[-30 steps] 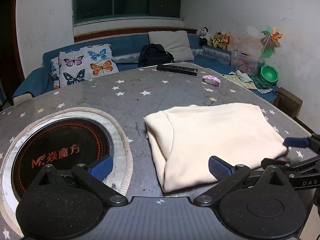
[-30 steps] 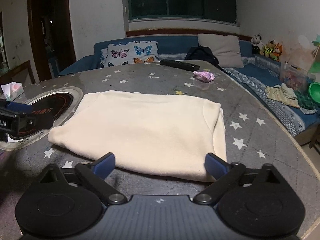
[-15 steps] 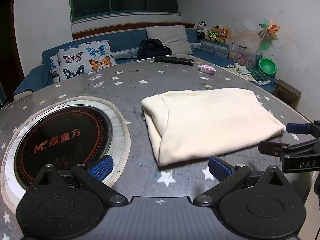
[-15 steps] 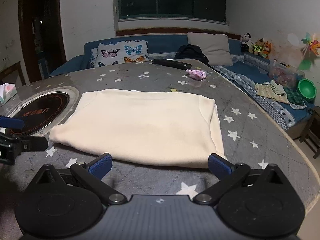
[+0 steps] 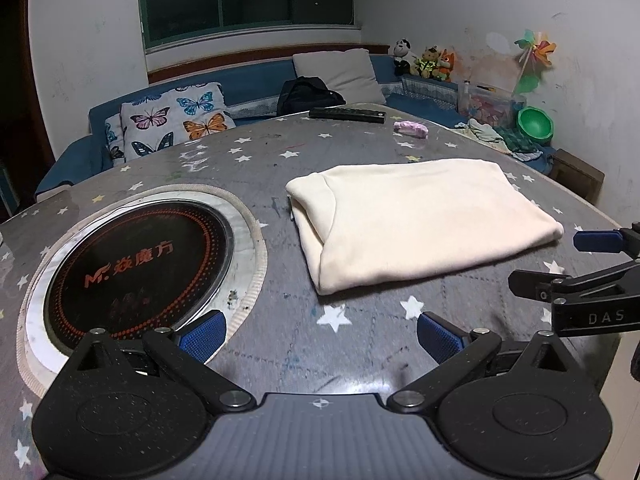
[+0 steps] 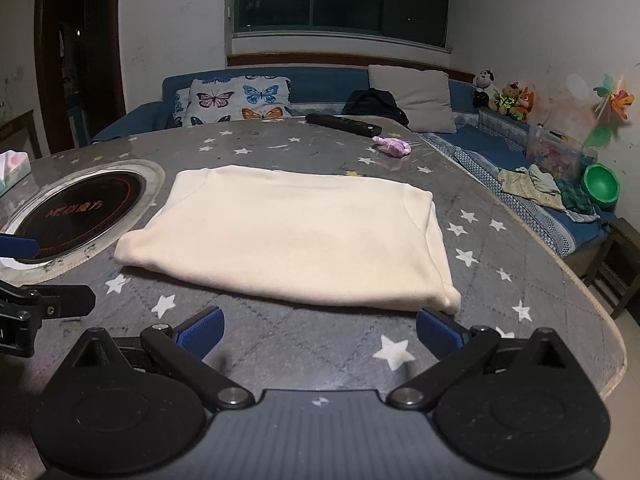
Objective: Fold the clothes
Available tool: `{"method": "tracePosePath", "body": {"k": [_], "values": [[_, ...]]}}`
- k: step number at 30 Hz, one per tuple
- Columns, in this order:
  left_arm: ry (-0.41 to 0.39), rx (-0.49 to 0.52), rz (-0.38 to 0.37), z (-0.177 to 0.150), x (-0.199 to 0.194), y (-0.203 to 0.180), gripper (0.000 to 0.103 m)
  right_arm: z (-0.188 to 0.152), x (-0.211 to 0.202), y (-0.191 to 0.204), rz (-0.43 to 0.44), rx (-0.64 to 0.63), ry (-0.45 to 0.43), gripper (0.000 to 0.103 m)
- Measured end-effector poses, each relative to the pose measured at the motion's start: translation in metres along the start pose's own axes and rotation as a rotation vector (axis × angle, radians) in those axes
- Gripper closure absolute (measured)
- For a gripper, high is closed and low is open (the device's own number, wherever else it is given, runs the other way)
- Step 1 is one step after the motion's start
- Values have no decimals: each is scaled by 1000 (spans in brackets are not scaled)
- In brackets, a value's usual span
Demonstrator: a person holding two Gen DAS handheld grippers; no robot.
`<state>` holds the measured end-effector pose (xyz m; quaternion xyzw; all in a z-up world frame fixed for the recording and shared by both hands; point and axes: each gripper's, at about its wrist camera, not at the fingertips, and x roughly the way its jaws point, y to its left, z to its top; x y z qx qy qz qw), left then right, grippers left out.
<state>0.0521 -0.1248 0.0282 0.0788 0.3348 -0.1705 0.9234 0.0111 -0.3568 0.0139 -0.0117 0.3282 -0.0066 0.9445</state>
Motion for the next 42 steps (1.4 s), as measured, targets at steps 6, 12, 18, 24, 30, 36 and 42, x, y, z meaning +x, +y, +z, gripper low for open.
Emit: {"method": "tracePosePath", "body": {"k": [6,12,18,24,30,36,42], "values": [[-9,-2,4,-5,-6,0,0,-4,-6,5,-9,-8,2,0],[-15,1,4,-7,-10,-2,0,-7,-9,10,-15,-15,6,0],[-20,7,6,-10,-15,-5,0,-11,-14,12,-8,-6,4,0],[-29,18,9,-13,-20,-8,0,-16,-17,13,-2,0,9,0],[-38,26,10,-17,-25,-11,0,-20,-20,14,1,5,13,0],[-50,30,13,-18,-30,-13,0,-22,-25,17,5,5,8,0],[-64,34,16,-20,-34,-15,0,-22,-29,18,4,5,-2,0]]}}
